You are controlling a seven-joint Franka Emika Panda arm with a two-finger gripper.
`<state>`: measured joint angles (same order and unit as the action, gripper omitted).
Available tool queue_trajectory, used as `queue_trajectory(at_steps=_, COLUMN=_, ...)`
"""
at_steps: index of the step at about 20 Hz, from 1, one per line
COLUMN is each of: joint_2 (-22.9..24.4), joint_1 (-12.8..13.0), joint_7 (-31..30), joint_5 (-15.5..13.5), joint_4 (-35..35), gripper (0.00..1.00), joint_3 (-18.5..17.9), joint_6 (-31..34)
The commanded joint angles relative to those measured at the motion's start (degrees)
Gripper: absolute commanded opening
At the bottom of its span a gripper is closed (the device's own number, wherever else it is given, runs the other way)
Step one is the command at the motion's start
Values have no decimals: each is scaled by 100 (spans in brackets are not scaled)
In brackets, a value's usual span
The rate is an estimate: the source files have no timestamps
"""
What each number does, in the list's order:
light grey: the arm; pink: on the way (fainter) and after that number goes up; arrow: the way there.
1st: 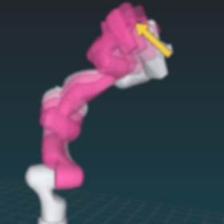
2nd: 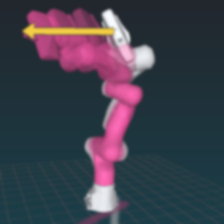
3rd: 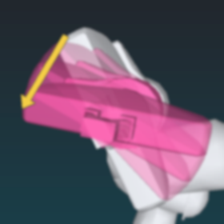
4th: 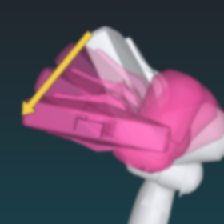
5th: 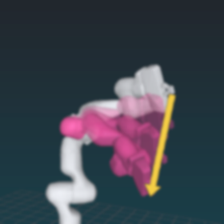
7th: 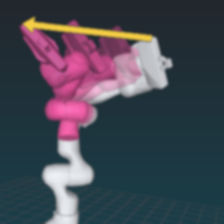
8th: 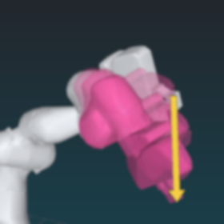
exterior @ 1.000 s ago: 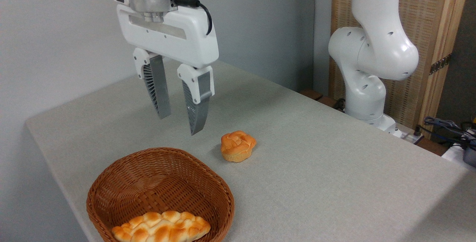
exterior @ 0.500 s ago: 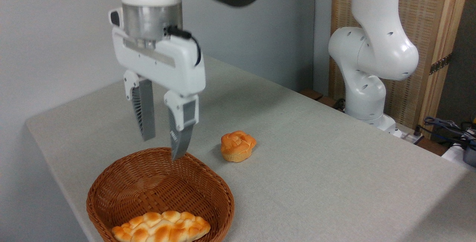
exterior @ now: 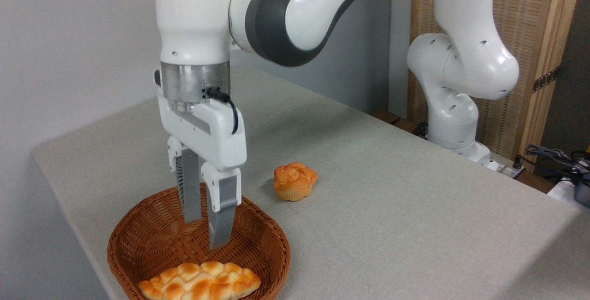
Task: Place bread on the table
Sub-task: 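Close the gripper on the braided bread roll inside the basket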
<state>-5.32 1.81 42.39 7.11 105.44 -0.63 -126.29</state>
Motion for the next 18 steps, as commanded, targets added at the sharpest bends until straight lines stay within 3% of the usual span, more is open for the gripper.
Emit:
queue_trajectory(at_steps=1, joint_2=-338, joint_1=30, joint_7=67, joint_5=114, joint_4=21, gripper=100, joint_3=-34, joint_6=-614)
queue_trajectory(at_steps=8, joint_2=-856, joint_1=-76, joint_7=111, joint_5=176, joint_4=21, gripper=100, joint_3=28, joint_6=-1011)
queue_trajectory(at_steps=13, joint_2=-1279, joint_1=-84, joint_7=111, joint_5=519, joint_4=12, gripper=100, joint_3=159, joint_6=-1423)
queue_trajectory(at_steps=15, joint_2=-1261, joint_1=-84, joint_7=111, joint_5=510, joint_4=12, gripper=71, joint_3=195, joint_6=-1451)
queue_trajectory(at_steps=16, joint_2=-1227, joint_1=-84, joint_7=103, joint_5=510, joint_4=12, gripper=34, joint_3=230, joint_6=-1442)
queue_trajectory(at_steps=17, joint_2=-1209, joint_1=-84, joint_7=103, joint_5=510, joint_4=12, gripper=17, joint_3=335, joint_6=-1442)
queue_trajectory(at_steps=18, joint_2=-1200, joint_1=-93, joint_7=103, joint_5=502, joint_4=3, gripper=17, joint_3=344, joint_6=-1442)
